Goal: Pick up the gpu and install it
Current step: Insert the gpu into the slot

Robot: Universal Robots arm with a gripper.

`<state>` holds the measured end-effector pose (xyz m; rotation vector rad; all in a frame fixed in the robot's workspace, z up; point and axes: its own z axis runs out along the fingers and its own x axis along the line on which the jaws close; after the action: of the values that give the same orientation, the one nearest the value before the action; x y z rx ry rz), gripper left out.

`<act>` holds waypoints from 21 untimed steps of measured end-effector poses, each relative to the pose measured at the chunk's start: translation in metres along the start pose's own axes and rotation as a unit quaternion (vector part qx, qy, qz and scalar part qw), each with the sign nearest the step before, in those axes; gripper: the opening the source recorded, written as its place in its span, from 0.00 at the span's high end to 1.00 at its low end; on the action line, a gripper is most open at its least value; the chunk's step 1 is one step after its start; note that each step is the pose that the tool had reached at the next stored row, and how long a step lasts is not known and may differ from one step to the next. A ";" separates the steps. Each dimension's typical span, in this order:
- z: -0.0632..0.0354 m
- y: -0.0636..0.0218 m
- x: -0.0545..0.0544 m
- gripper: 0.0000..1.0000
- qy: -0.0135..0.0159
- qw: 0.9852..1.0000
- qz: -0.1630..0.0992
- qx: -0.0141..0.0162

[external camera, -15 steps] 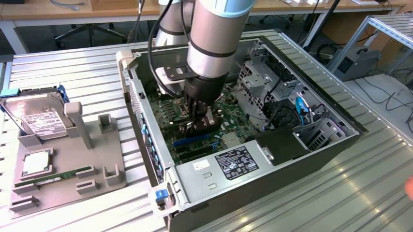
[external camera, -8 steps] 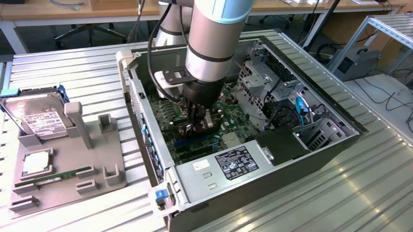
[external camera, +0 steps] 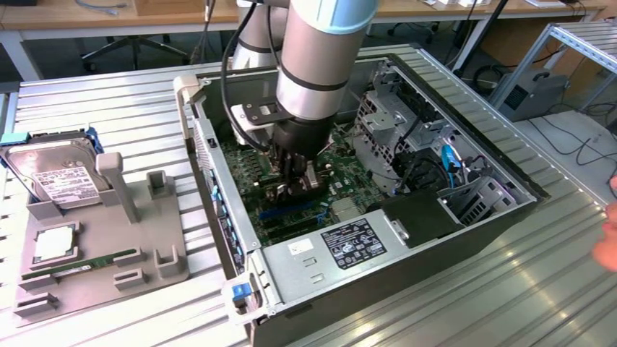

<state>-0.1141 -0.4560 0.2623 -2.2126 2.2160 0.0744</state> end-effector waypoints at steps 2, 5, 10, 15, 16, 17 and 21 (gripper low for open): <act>-0.0001 -0.0014 0.002 0.73 0.005 1.000 0.000 0.000; 0.0007 -0.0024 0.002 0.73 0.008 1.000 0.000 0.000; 0.0032 -0.0025 0.003 0.73 0.008 1.000 0.000 0.000; 0.0043 -0.0025 0.003 0.73 0.008 1.000 0.000 0.000; 0.0048 -0.0025 0.003 0.73 0.008 1.000 0.000 0.000; 0.0050 -0.0025 0.003 0.73 0.008 1.000 0.000 0.000; 0.0052 -0.0025 0.003 0.73 0.008 1.000 0.000 0.000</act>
<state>-0.1117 -0.4585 0.2570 -2.2203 2.2241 0.0576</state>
